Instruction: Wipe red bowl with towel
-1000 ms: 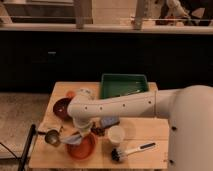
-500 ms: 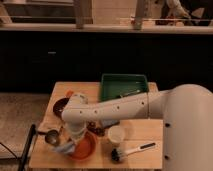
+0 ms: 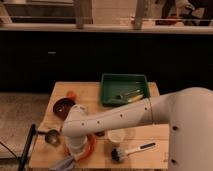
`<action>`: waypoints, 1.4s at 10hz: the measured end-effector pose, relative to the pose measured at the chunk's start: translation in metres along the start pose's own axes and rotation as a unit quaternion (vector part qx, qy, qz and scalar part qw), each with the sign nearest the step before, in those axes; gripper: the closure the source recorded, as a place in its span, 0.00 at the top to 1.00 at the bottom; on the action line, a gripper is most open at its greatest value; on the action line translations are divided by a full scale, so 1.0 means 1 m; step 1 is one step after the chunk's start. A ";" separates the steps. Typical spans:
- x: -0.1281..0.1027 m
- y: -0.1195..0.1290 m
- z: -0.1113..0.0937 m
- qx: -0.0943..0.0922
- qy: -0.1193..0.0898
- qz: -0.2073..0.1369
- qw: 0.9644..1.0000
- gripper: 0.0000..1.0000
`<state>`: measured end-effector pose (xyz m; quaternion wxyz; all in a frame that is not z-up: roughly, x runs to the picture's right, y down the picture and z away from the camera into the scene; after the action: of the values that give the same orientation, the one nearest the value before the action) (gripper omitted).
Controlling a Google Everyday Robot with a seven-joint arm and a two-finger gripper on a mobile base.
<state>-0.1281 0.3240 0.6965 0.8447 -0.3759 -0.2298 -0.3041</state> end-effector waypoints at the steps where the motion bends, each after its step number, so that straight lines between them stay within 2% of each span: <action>1: 0.009 0.009 -0.004 0.002 0.002 0.011 1.000 0.09; 4: 0.040 0.026 -0.034 0.020 0.021 0.046 0.999 0.09; 7: 0.069 0.007 -0.052 0.025 0.043 0.067 0.997 0.09; 10: 0.094 -0.022 -0.058 0.021 0.059 0.078 0.995 0.09; 12: 0.098 -0.037 -0.055 0.019 0.063 0.075 0.995 0.09; 14: 0.083 -0.062 -0.047 0.018 0.059 0.053 0.997 0.09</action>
<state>-0.1039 0.2263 0.7494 0.8785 -0.3535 -0.1648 -0.2760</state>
